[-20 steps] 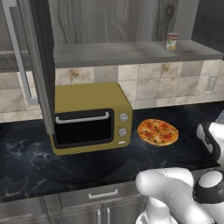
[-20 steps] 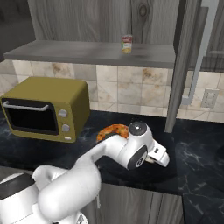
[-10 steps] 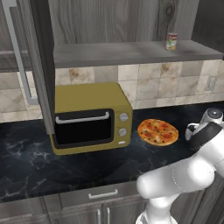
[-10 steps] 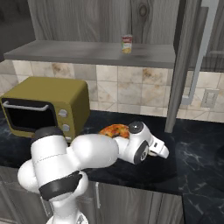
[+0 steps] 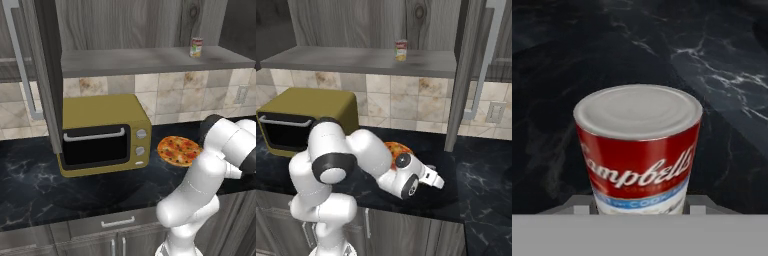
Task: Restock the canned food cabinet by taking the new fresh canned food from the counter and placing it in the cabinet. Then, take the old canned food from the cabinet and place it on the counter.
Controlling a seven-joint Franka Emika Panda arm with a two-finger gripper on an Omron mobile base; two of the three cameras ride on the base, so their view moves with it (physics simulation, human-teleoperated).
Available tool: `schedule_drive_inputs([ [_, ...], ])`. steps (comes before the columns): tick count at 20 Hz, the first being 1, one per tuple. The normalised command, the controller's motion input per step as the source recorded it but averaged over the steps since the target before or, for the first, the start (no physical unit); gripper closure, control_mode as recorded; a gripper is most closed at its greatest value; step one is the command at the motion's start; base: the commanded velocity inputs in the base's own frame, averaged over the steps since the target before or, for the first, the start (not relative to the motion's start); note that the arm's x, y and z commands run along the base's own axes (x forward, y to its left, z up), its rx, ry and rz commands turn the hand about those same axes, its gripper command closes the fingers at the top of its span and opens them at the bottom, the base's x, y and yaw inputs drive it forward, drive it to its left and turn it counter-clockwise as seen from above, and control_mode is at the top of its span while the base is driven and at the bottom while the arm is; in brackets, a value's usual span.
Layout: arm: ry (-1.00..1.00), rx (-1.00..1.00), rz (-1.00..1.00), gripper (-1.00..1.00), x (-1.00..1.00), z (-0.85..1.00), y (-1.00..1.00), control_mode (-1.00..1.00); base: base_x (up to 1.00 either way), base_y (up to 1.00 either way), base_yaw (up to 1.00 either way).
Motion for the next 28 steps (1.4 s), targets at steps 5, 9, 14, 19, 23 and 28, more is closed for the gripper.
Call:
schedule_drive_inputs([
  [5,0.00,0.02,-0.06,-1.00,0.00,0.02,-0.04,-1.00,0.00,0.00,0.00],
  [9,0.00,0.11,-0.11,-1.00,0.00,0.56,0.00,-1.00,0.00,0.00,0.00],
  [14,0.00,0.05,-0.08,-1.00,-0.06,1.00,0.00,-1.00,0.00,0.00,0.00],
  [19,0.00,0.00,-0.04,-1.00,-0.33,1.00,0.00,-1.00,0.00,0.00,0.00],
  [23,0.00,0.00,-0.04,-1.00,-0.54,1.00,0.00,-1.00,0.00,0.00,0.00],
  [28,-0.02,0.00,-0.03,-1.00,-0.70,1.00,0.03,-1.00,0.00,0.00,0.00],
])
